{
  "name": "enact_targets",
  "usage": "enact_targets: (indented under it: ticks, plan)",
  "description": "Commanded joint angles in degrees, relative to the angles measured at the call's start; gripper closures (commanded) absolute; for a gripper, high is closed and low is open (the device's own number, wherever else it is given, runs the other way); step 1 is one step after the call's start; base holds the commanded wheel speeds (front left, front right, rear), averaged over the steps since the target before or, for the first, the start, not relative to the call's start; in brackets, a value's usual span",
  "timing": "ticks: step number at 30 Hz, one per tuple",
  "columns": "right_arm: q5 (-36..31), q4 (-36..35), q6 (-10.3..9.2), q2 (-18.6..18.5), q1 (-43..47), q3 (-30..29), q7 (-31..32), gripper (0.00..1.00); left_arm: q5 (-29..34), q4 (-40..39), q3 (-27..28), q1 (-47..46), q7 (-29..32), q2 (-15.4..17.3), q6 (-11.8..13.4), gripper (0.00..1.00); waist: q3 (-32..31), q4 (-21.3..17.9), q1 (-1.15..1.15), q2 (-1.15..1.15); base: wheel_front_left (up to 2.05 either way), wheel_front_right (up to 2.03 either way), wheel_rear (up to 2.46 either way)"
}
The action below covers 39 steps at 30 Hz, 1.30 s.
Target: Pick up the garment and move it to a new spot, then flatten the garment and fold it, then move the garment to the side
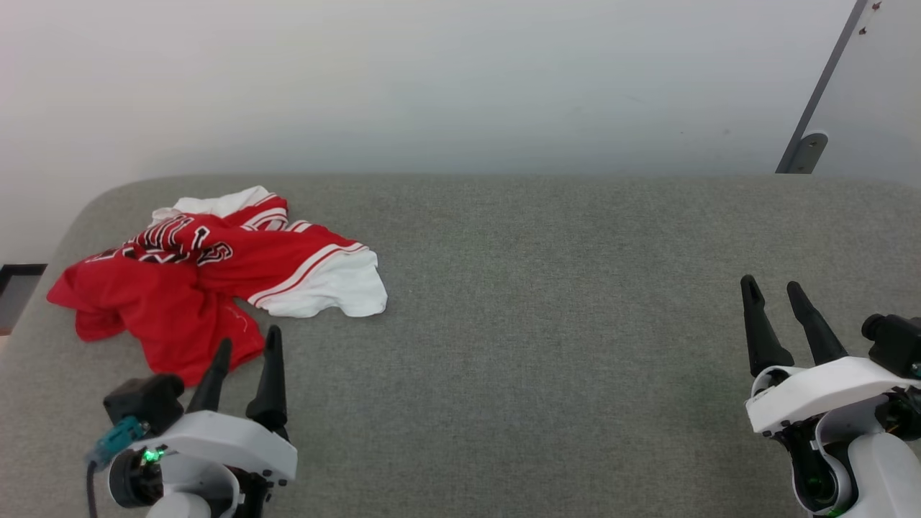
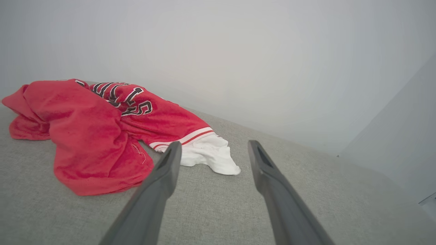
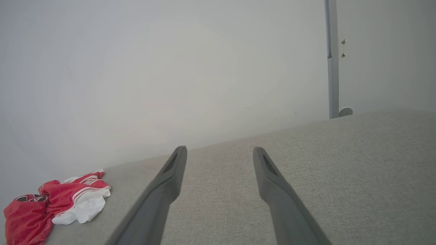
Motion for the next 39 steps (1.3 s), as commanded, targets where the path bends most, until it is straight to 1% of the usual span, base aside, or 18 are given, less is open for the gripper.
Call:
enact_targets:
  ticks: [1,16,28,35,39]
  plan:
    - [-2.0,-0.2,-0.03,-0.5,-1.7,0.1,-0.6,0.0,1.9,-0.5,-0.3,-1.4,-0.6,0.6,0.3,0.0,0.0,0.0,0.0,0.0,0.0,0.0,0.0]
    - [-11.4,0.7,-0.04,-1.0,-2.7,0.7,-2.8,0.0,9.8,1.4,-1.6,-1.7,-2.8,1.6,0.8,0.0,-0.1,-0.2,0.0,0.0,0.0,0.0,0.0]
    - [-16.6,0.3,-0.04,-0.4,-2.6,-1.1,-4.3,0.0,14.2,1.1,-0.9,-1.4,-4.2,1.5,-0.1,0.0,-0.4,0.0,0.0,0.0,0.0,0.0,0.0]
    - [-17.8,0.6,-0.04,0.1,-2.8,-2.4,-5.2,0.0,17.2,2.0,-0.3,-1.3,-5.1,1.2,-0.7,0.0,-0.4,0.1,0.0,0.0,0.0,0.0,0.0]
    - [-18.2,1.0,-0.05,0.0,-2.8,-2.5,-5.7,0.0,18.0,3.0,0.3,-1.3,-5.6,0.5,-1.8,0.0,-0.5,0.1,0.0,0.0,0.0,0.0,0.0]
